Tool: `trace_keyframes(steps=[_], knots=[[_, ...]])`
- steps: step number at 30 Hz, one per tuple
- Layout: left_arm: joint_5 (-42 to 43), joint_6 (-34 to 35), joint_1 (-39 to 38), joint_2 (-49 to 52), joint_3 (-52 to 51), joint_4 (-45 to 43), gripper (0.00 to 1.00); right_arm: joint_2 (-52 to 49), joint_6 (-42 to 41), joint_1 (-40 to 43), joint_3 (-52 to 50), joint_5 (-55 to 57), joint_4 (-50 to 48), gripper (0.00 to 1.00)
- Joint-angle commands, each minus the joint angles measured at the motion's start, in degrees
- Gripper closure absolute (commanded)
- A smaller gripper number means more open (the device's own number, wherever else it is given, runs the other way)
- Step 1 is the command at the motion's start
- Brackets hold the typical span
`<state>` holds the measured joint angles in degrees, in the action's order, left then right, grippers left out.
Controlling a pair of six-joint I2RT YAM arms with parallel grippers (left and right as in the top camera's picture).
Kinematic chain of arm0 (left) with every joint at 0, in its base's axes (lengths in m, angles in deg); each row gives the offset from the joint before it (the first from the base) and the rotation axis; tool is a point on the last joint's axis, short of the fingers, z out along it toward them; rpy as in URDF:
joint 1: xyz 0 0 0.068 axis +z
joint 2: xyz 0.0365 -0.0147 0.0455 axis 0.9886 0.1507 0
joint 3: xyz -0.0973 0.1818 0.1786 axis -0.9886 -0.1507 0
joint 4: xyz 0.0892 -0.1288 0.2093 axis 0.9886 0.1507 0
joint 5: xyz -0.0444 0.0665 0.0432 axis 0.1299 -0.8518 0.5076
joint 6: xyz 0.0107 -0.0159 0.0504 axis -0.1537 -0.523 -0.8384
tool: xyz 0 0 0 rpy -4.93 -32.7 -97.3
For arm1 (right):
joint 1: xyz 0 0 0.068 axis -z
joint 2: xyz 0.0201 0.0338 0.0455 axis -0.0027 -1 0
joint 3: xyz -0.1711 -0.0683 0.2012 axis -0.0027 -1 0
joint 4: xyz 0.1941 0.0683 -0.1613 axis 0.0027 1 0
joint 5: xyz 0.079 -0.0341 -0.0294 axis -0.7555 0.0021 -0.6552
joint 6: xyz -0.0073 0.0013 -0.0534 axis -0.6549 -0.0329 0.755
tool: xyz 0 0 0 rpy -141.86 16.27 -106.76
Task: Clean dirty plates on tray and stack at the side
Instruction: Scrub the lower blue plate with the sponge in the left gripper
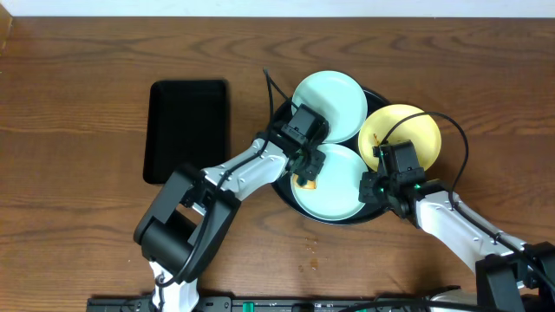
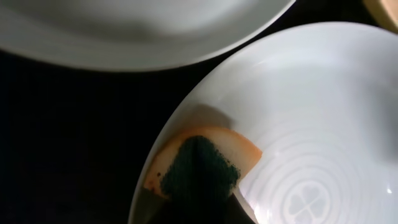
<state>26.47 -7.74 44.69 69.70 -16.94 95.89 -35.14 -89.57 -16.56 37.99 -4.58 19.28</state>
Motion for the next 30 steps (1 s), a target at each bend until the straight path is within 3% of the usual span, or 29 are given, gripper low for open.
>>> trace_keyframes(steps=[1,23,30], knots=[[3.0,0.3,-0.1,5.0,-1.4,0.6,0.92,-1.1,0.6,-0.5,-0.7,0.1,0.6,0.99],[4.2,-0.3,-6.7,6.9,-3.2,2.0,0.92,-1.1,0.6,-0.5,-0.7,0.1,0.6,0.99],[16.0,-0.3,-6.3,4.9,-2.9,3.5,0.92,-1.1,0.6,-0.5,-0.7,0.1,0.6,0.99]])
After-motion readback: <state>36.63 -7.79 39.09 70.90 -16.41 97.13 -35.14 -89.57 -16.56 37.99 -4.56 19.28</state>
